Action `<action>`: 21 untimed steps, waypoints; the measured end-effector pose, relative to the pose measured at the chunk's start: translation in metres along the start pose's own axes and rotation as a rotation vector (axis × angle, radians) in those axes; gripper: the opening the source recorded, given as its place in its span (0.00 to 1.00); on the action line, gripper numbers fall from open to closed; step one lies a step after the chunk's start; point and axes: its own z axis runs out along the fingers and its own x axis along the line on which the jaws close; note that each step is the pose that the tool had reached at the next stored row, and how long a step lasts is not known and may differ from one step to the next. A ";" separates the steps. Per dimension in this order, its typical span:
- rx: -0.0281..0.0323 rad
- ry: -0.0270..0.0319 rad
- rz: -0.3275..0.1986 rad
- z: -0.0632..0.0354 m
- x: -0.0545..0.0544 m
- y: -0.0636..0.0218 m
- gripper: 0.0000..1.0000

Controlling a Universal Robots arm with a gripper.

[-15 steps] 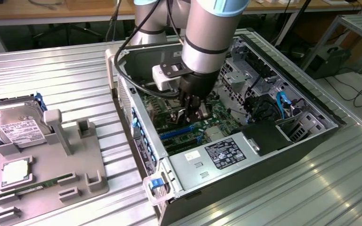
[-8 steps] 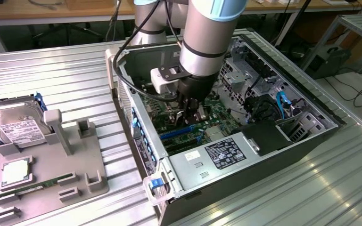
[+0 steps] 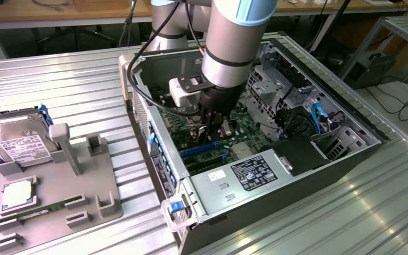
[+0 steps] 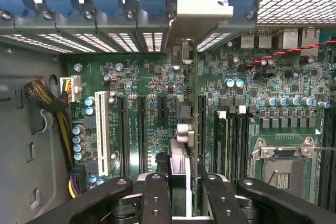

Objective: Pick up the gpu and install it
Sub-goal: 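Insert the gpu into the slot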

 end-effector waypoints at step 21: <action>0.0016 -0.0022 0.000 0.0020 0.000 -0.0027 0.29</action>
